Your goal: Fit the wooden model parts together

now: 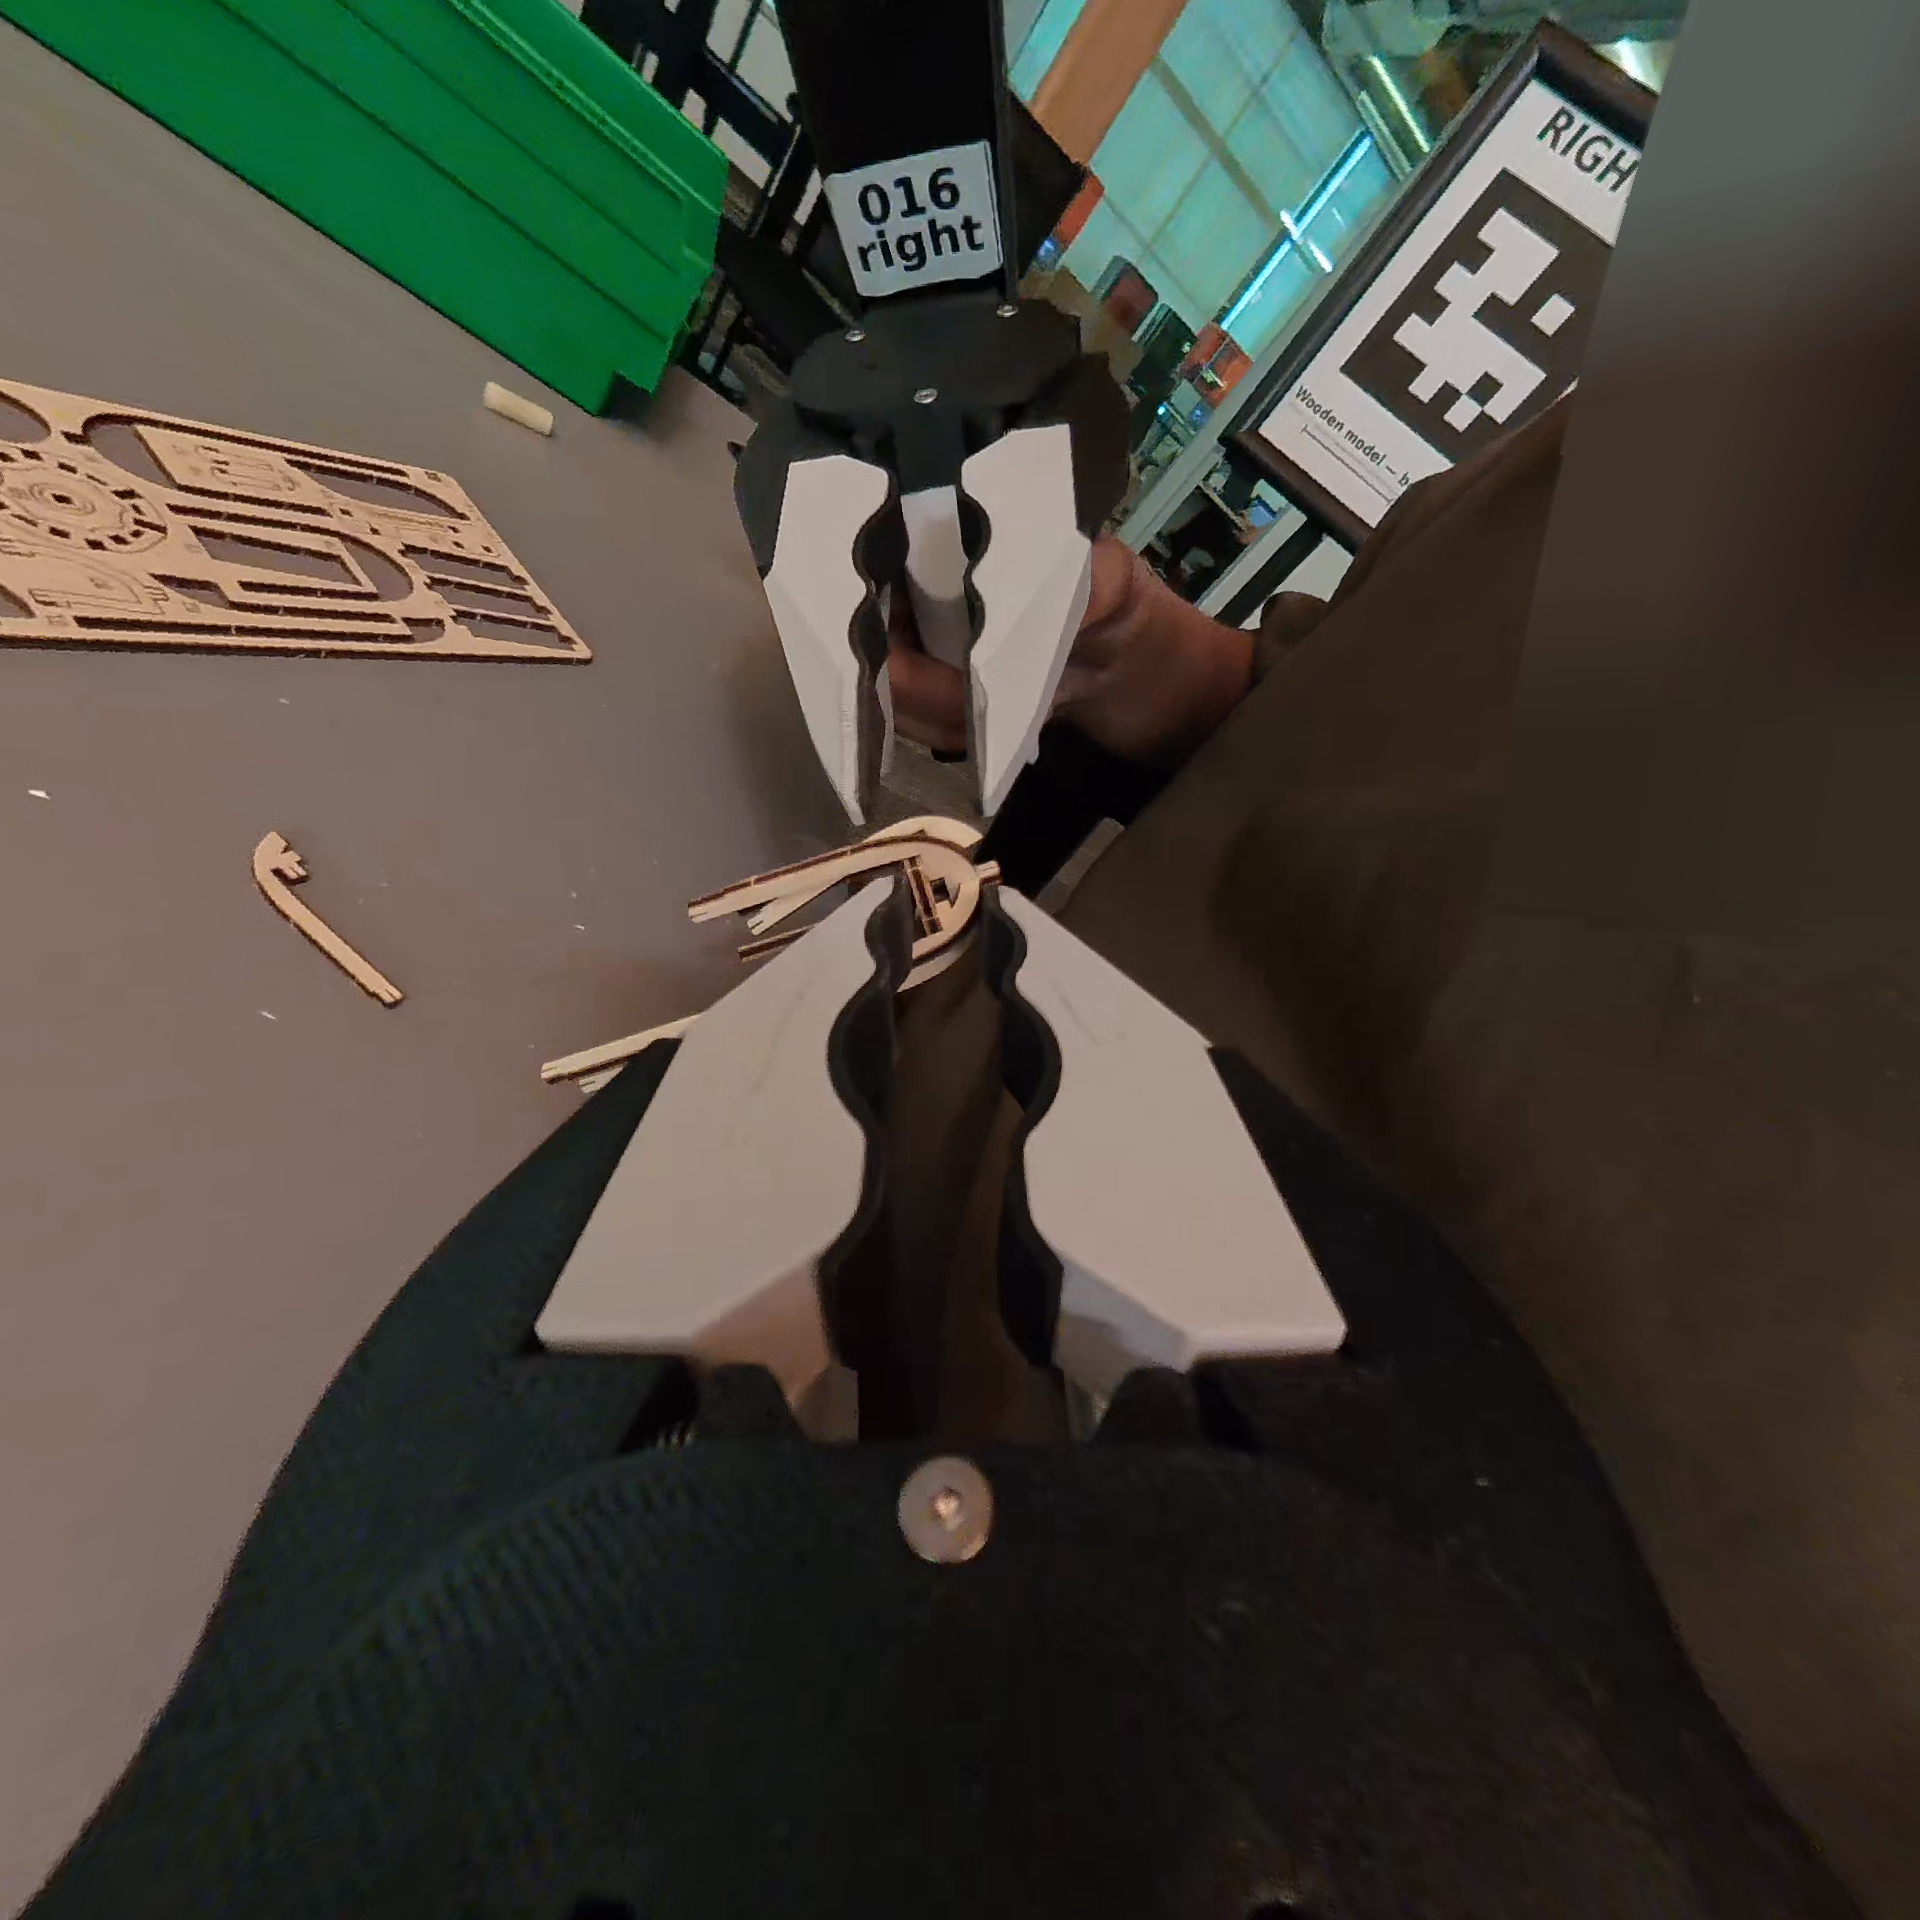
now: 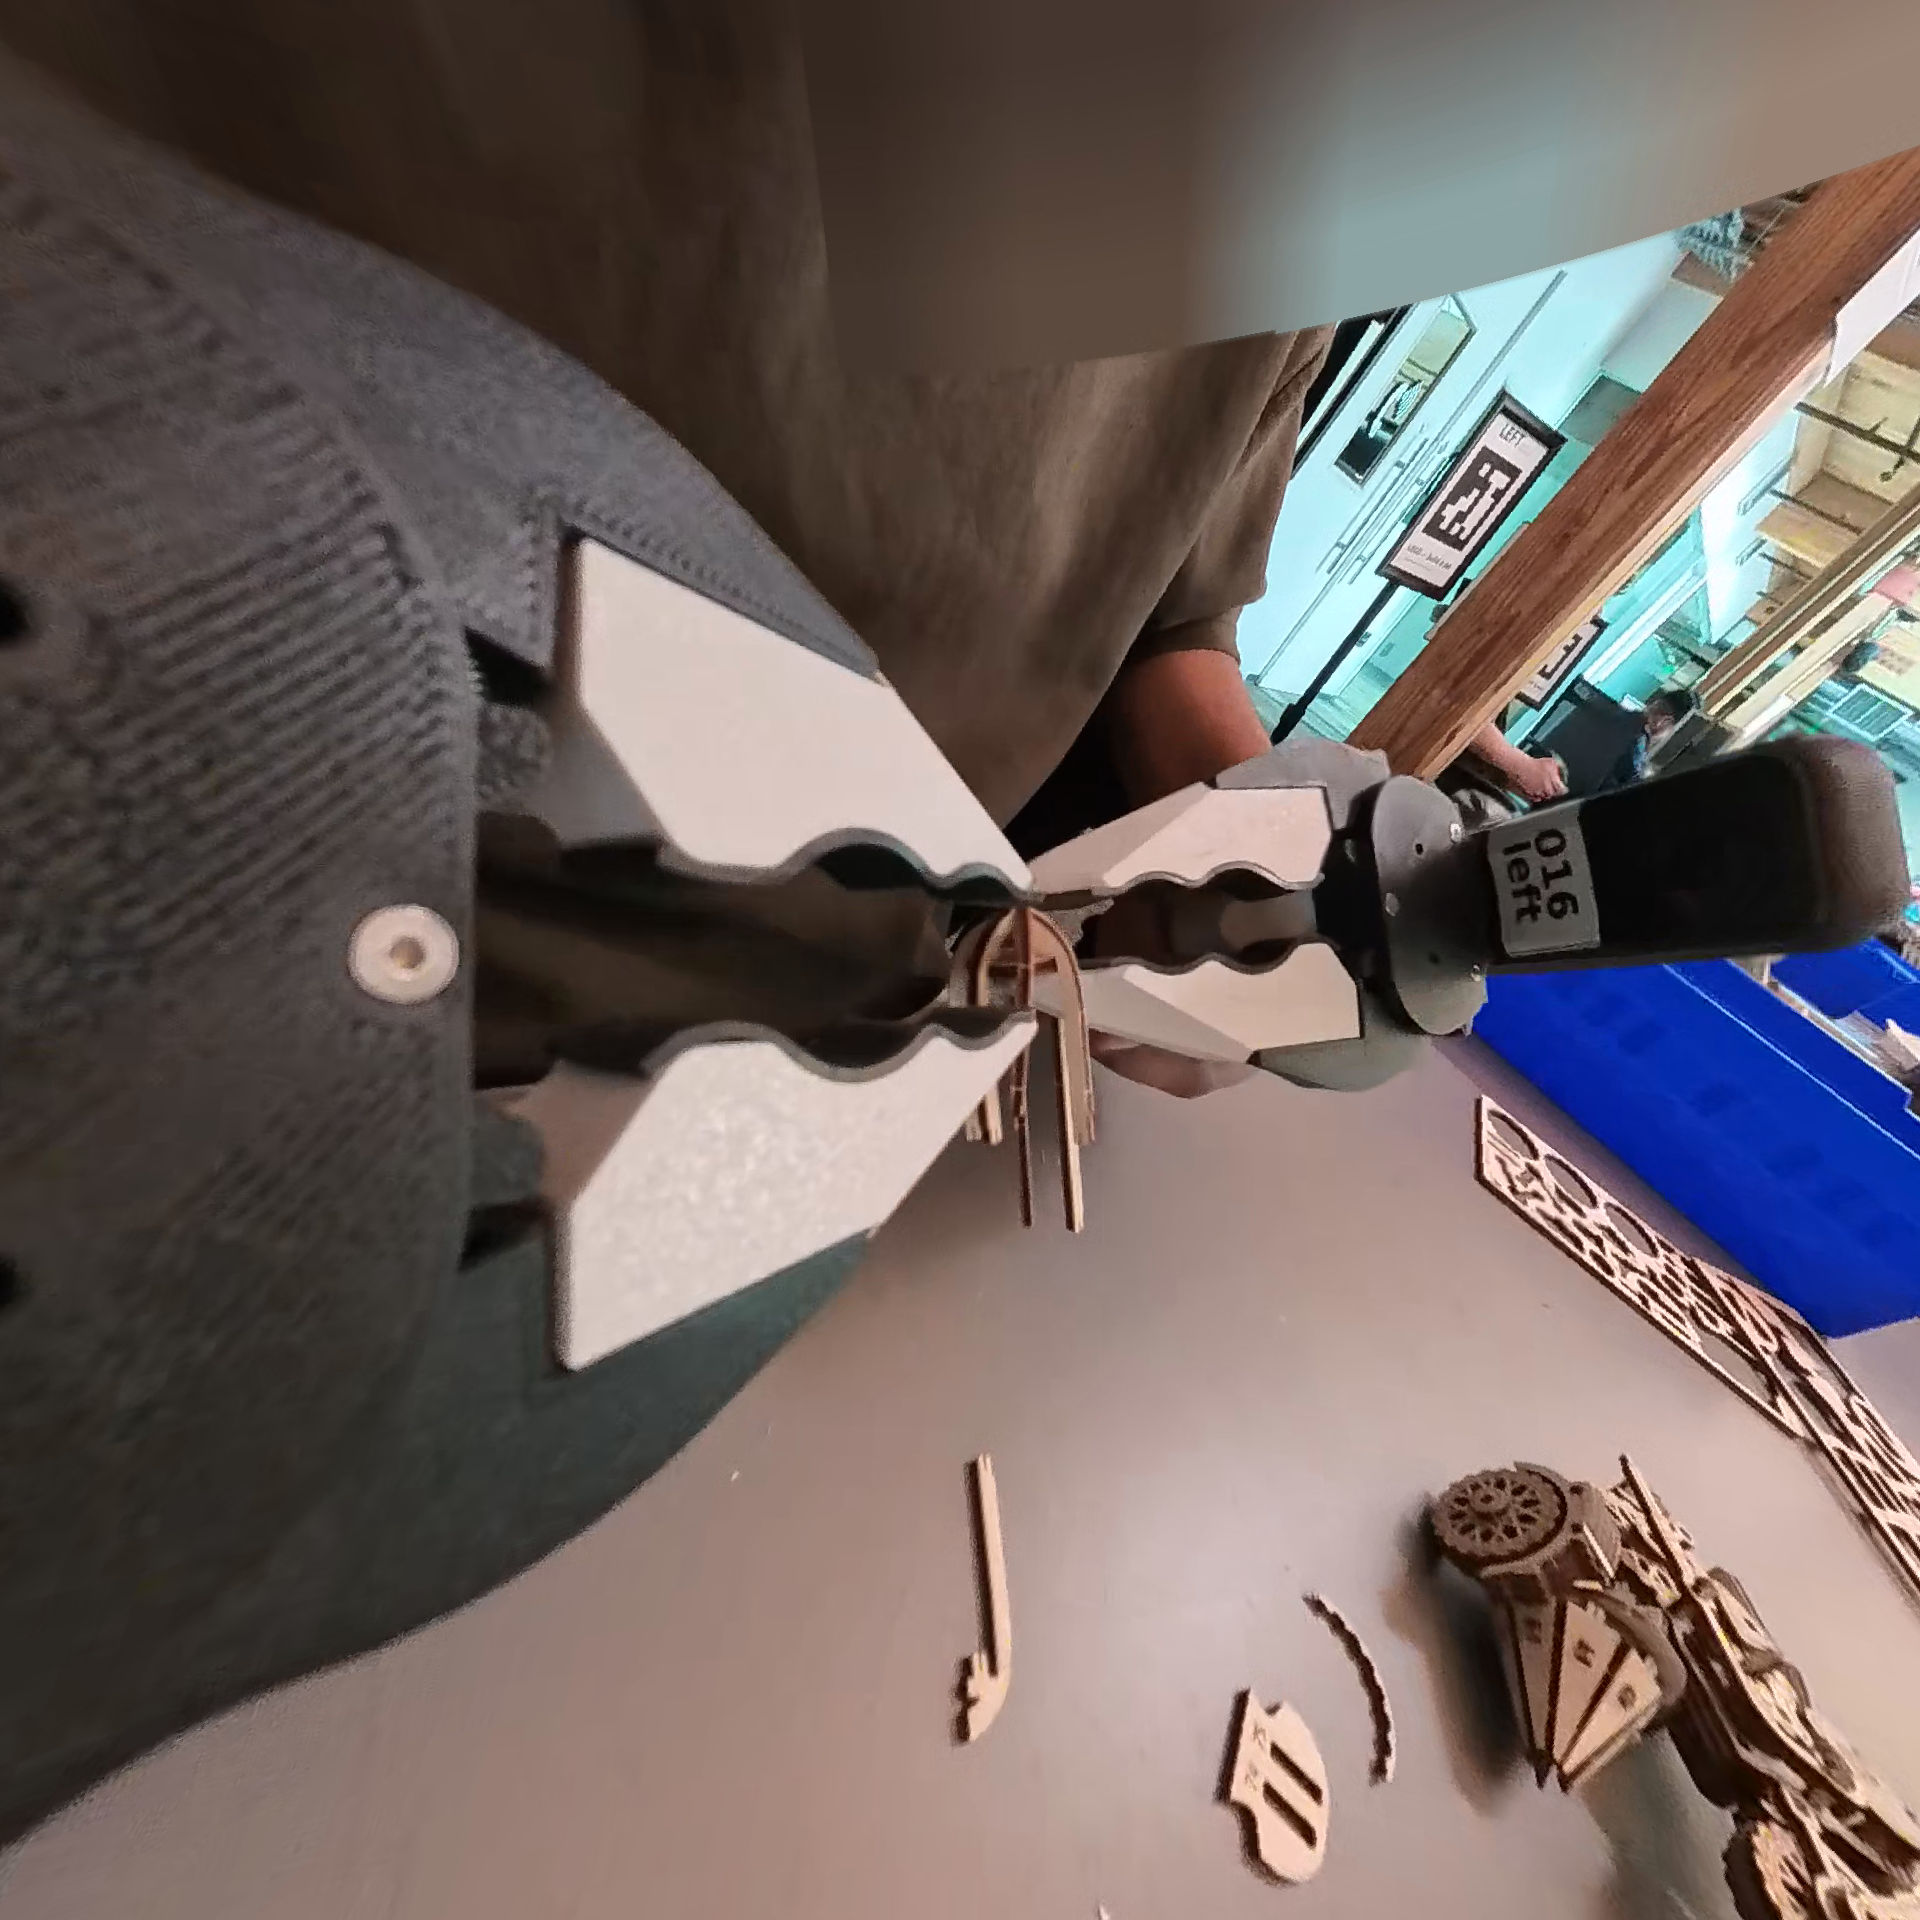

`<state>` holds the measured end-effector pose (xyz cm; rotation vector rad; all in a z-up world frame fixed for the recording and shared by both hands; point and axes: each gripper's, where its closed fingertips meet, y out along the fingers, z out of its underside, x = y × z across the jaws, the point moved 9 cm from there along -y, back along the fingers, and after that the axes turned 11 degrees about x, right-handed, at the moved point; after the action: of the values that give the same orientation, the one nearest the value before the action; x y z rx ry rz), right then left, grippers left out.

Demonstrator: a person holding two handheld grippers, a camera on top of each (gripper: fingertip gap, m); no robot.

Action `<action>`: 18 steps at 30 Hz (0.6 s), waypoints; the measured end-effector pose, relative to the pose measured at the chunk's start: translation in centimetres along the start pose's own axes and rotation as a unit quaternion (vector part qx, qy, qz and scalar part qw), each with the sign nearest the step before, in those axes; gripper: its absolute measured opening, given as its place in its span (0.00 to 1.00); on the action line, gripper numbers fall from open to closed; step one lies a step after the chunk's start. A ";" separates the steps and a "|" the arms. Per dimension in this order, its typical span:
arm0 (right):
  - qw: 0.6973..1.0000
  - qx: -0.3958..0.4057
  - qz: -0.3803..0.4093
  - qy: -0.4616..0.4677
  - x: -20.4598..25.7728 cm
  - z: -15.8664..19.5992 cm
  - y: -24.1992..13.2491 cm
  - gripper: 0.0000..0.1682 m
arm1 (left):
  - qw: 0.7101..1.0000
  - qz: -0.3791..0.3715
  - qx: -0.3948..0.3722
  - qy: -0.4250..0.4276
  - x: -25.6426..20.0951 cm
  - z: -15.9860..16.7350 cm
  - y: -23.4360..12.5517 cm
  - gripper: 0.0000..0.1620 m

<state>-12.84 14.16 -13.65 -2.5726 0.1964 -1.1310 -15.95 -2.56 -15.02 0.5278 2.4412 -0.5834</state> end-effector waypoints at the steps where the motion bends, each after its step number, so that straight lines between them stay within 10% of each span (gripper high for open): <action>1: 1.000 0.002 0.001 0.000 0.0 0.0 0.0 0.10 | 1.000 -0.001 0.000 0.003 -0.1 0.0 0.0 0.06; 18: 0.999 0.014 -0.010 0.029 -0.4 0.3 0.2 0.08 | 0.998 -0.045 0.009 0.032 -0.2 0.0 0.3 0.06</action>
<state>-12.91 14.14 -14.15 -2.5244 0.1674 -1.2078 -15.63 -2.35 -14.98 0.4508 2.5327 -0.6345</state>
